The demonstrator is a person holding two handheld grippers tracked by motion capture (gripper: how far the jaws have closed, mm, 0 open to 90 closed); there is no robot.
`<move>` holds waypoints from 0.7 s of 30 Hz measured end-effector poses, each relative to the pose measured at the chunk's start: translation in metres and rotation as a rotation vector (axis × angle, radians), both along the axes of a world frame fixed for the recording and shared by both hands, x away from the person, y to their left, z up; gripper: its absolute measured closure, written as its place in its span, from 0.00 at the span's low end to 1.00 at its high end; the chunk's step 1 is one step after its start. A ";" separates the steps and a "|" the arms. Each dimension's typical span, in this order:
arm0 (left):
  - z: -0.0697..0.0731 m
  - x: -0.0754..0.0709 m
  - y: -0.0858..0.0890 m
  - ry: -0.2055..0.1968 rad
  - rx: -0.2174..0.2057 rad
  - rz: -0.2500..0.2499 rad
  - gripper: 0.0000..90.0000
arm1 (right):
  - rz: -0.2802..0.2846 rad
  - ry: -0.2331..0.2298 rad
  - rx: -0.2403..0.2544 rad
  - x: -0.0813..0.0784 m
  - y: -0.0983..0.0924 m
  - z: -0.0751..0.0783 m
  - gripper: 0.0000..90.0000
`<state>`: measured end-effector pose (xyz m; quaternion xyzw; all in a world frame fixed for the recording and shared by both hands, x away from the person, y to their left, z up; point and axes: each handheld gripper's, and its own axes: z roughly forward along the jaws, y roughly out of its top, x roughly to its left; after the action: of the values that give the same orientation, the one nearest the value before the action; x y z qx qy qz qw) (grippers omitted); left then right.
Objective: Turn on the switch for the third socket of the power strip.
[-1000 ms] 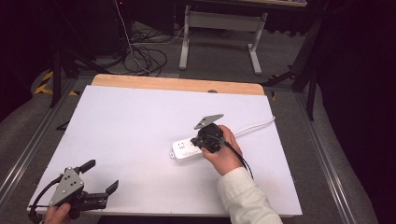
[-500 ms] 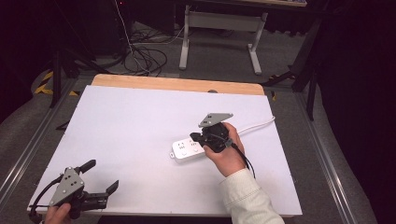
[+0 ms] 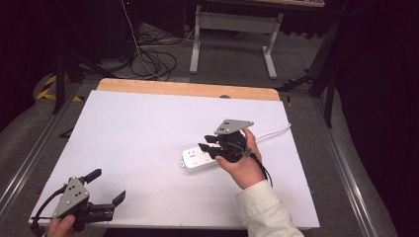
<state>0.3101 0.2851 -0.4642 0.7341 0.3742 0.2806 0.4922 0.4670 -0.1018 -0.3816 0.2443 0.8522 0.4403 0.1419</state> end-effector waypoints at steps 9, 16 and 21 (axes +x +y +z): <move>0.000 0.000 -0.001 0.003 -0.001 0.001 0.02 | 0.013 -0.066 0.031 -0.019 -0.013 0.013 0.47; 0.000 0.000 -0.001 0.002 -0.002 0.003 0.02 | -0.022 -0.081 0.105 -0.036 -0.030 0.016 0.33; 0.000 0.000 -0.001 0.004 -0.005 0.003 0.02 | -0.007 -0.045 0.108 -0.042 -0.038 0.015 0.36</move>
<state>0.3100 0.2844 -0.4646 0.7330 0.3769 0.2790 0.4927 0.4248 -0.1399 -0.3667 0.2448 0.8230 0.4905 0.1490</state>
